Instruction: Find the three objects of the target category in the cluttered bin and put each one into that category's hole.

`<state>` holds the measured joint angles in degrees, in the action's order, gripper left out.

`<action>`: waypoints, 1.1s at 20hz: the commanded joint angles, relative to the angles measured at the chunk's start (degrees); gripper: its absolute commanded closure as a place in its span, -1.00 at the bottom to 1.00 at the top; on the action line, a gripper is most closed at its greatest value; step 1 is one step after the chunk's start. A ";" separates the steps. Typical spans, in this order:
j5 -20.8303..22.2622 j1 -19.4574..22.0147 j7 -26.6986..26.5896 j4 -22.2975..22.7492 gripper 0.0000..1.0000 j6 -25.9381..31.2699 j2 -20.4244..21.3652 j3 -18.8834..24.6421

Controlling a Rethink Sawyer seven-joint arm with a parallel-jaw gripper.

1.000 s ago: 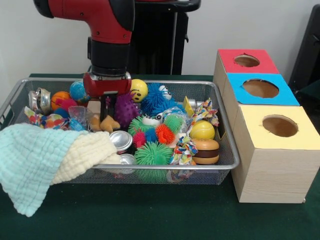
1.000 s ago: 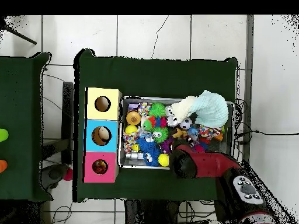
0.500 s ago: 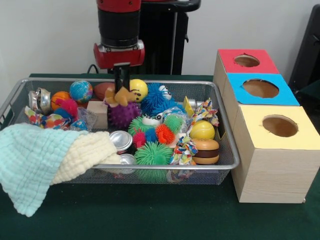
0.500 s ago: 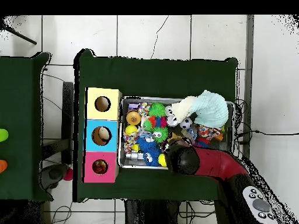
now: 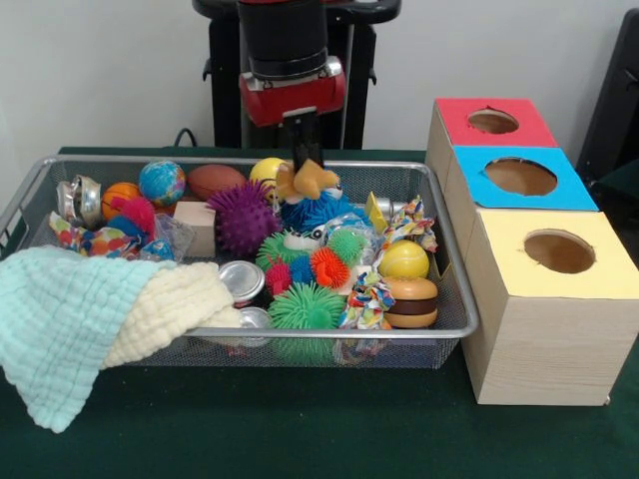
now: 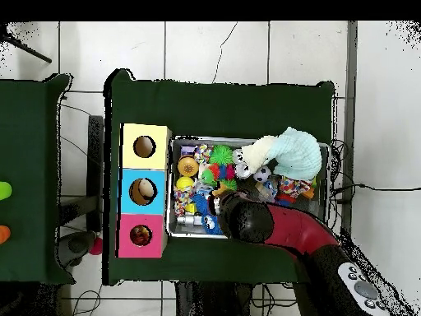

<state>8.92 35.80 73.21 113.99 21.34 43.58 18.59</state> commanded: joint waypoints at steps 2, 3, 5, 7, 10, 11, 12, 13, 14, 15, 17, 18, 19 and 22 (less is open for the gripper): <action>-8.23 3.31 12.39 11.55 1.00 -2.23 0.05 11.54; -8.79 3.32 12.81 12.22 1.00 -2.76 0.09 11.91; -10.07 4.28 13.58 13.97 1.00 -4.77 -0.64 13.90; -10.28 5.09 13.58 15.15 1.00 -6.95 -1.69 15.83; -10.50 5.86 13.42 16.63 1.00 -8.55 -3.10 18.06; -10.65 5.93 13.58 16.96 1.00 -8.88 -3.35 18.47; -10.84 6.22 13.90 17.32 1.00 -9.55 -3.80 19.06; -11.03 6.52 14.22 17.67 1.00 -10.23 -4.24 19.64; -11.18 6.72 14.64 18.05 1.00 -11.00 -4.63 20.13; -11.33 6.93 15.05 18.42 1.00 -11.77 -5.02 20.62; -11.59 7.55 16.14 19.38 1.00 -14.16 -6.25 22.14; -11.58 7.96 16.50 19.76 1.00 -15.48 -7.18 23.03; -11.52 8.06 16.36 19.98 1.00 -15.71 -7.52 23.27; -11.68 8.55 17.16 21.00 1.00 -17.79 -9.05 24.35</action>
<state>0.72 42.74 73.21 132.54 9.06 38.93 36.70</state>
